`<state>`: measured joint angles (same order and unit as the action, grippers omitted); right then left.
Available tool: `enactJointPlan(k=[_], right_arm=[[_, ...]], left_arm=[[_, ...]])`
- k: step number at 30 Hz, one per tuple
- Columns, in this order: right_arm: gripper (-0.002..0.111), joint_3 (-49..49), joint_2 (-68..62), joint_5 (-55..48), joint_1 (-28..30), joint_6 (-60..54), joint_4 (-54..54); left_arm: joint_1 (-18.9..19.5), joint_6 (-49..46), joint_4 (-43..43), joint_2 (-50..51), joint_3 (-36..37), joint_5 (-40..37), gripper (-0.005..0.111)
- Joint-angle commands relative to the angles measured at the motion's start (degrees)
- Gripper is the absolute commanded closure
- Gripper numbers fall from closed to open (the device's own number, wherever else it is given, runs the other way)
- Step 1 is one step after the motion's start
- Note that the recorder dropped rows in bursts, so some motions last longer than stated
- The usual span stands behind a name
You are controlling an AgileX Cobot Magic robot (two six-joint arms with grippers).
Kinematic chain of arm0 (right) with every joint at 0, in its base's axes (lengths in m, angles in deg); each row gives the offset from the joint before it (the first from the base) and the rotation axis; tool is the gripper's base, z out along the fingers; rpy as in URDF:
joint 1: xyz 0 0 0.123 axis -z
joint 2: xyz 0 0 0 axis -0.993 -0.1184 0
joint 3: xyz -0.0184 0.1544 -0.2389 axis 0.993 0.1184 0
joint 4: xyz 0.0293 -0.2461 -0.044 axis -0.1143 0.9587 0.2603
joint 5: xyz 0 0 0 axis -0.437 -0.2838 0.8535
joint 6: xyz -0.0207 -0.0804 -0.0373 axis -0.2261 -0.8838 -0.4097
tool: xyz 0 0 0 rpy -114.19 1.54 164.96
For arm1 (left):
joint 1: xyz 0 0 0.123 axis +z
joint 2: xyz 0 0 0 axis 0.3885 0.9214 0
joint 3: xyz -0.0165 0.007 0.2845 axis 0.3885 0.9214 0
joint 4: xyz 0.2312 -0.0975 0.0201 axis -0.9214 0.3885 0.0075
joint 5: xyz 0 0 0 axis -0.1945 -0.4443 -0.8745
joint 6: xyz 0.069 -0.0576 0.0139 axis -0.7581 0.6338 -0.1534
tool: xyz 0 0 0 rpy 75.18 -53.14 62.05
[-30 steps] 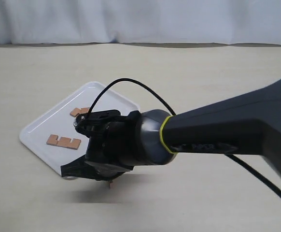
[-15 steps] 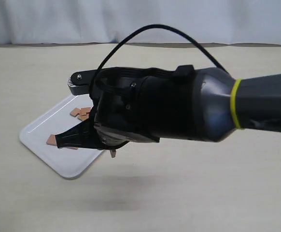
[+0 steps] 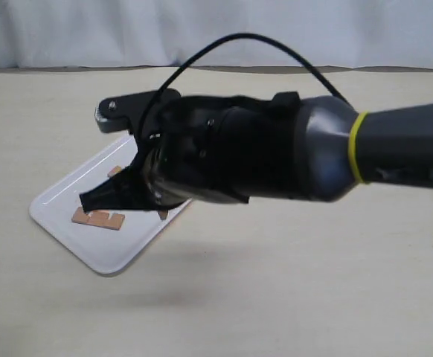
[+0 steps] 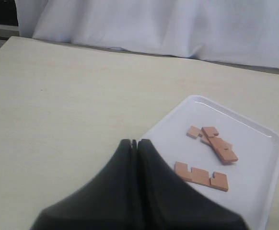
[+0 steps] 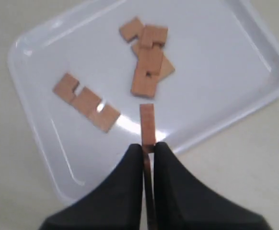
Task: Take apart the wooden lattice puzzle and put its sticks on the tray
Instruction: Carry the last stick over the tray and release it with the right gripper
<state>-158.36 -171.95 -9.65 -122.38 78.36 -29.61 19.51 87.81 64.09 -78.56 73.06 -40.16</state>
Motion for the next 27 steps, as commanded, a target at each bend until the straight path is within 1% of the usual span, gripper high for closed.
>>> enactJointPlan(k=[1,6,10,16,18,23,25,27], right_arm=[[0.104,-4.4,-2.3,3.0,5.0,-0.8,1.4],[0.104,-8.4,-8.2,9.3,9.0,-2.0,1.4],[0.104,-12.3,-13.8,9.3,10.3,-2.8,2.1],[0.103,-16.1,-21.3,9.2,10.4,-3.2,1.8],[0.095,-17.4,-22.3,8.8,10.4,-3.2,1.4],[0.062,-20.1,-21.1,2.1,10.4,-3.4,1.3],[0.056,-21.1,-19.2,-1.1,10.4,-5.4,-0.7],[0.055,-22.0,-16.9,-3.4,10.4,-11.6,-5.5]], left_arm=[[-0.1,0.1,0.0,-0.1,0.1,0.5,0.107],[-0.1,0.1,0.0,-0.1,0.1,0.5,0.107],[-0.1,0.1,0.0,-0.1,0.1,0.5,0.107],[-0.1,0.1,0.0,-0.1,0.1,0.5,0.107],[-0.1,0.1,0.0,-0.1,0.1,0.5,0.107],[-0.1,0.1,0.0,-0.1,0.1,0.5,0.107],[-0.1,0.1,0.0,-0.1,0.1,0.5,0.107],[-0.1,0.1,0.0,-0.1,0.1,0.5,0.107]])
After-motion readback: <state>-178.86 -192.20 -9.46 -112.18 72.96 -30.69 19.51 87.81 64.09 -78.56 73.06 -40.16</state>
